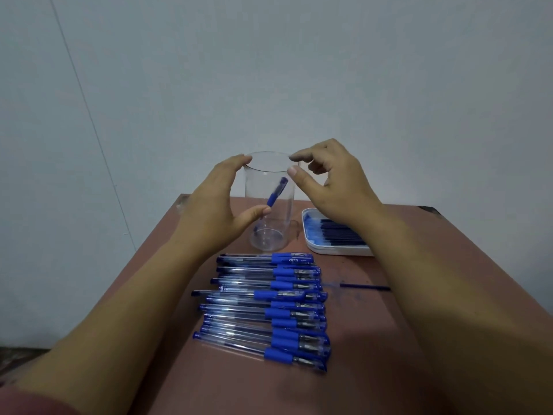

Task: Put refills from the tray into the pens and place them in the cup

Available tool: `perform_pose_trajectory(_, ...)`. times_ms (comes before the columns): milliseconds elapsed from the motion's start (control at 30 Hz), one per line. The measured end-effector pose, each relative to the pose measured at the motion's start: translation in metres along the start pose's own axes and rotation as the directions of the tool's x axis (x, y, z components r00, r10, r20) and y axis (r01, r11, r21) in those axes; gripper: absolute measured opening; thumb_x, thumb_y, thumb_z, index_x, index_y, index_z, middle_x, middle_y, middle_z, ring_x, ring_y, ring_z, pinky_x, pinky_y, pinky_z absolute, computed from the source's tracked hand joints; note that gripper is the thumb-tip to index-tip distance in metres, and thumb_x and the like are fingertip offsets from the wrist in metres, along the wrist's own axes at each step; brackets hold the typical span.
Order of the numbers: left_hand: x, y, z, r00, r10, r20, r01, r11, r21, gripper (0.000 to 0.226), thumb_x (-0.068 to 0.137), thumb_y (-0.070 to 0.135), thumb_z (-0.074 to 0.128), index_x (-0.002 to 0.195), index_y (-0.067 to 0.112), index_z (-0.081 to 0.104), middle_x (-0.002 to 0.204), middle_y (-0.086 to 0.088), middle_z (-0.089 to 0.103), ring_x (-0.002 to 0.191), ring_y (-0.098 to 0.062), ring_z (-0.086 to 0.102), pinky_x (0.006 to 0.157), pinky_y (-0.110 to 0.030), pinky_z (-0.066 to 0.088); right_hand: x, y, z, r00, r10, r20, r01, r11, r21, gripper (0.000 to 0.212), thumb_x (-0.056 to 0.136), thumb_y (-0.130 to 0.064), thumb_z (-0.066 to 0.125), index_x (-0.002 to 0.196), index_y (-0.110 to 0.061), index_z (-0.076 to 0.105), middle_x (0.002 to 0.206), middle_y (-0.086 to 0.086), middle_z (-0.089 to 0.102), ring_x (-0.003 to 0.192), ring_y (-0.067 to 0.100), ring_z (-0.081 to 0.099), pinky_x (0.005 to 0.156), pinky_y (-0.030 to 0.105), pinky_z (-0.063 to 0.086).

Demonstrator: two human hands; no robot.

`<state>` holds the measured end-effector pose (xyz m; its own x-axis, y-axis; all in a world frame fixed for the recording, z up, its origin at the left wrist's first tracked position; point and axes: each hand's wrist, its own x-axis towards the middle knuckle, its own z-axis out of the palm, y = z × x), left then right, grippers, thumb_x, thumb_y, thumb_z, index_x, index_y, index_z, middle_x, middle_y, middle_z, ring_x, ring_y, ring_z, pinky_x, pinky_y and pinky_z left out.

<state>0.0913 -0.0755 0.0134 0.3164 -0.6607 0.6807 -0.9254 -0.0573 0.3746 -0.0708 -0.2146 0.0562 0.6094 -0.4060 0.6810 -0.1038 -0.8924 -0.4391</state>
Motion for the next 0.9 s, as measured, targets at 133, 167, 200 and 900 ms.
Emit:
perform_pose_trajectory(133,-0.010,0.011,-0.007,0.994,-0.105,0.022,0.101,0.987,0.124,0.101,0.079,0.048,0.075,0.155,0.020,0.014,0.159,-0.002,0.026,0.144,-0.019,0.027,0.113,-0.032,0.025,-0.023,-0.006,-0.010,1.000,-0.007,0.000,0.007,1.000,-0.017,0.021,0.089,-0.030,0.067,0.109,-0.022,0.067,0.102,-0.003,0.056,0.090,0.003,0.055,0.079,0.006,0.041)
perform_pose_trajectory(167,-0.017,0.017,-0.010,0.989,-0.142,0.033,0.136,0.981,0.140,0.102,0.080,0.050,0.073,0.155,0.020,0.011,0.159,-0.001,0.024,0.144,-0.019,0.026,0.113,-0.033,0.025,-0.032,-0.006,-0.014,1.000,-0.011,0.028,0.012,0.999,-0.045,0.021,0.089,-0.029,0.067,0.108,-0.021,0.068,0.100,-0.003,0.057,0.089,0.003,0.055,0.079,0.007,0.041)
perform_pose_trajectory(200,-0.026,0.024,-0.013,0.986,-0.159,0.055,0.150,0.978,0.146,0.100,0.080,0.053,0.071,0.155,0.021,0.012,0.158,-0.001,0.025,0.143,-0.019,0.027,0.112,-0.032,0.026,-0.041,-0.006,-0.018,0.997,-0.004,0.073,0.009,0.997,-0.070,0.020,0.088,-0.029,0.068,0.106,-0.021,0.068,0.099,-0.003,0.058,0.088,0.003,0.055,0.078,0.008,0.042)
perform_pose_trajectory(900,-0.102,0.050,-0.007,0.791,-0.128,0.599,-0.047,0.963,0.267,0.103,0.070,0.087,-0.005,0.156,0.030,-0.006,0.164,0.011,-0.005,0.149,-0.006,-0.009,0.121,-0.037,-0.007,-0.102,0.000,-0.004,0.877,0.252,0.410,-0.211,0.967,-0.142,0.012,0.090,-0.022,0.066,0.101,-0.026,0.063,0.085,-0.014,0.057,0.076,-0.002,0.054,0.067,0.007,0.040)
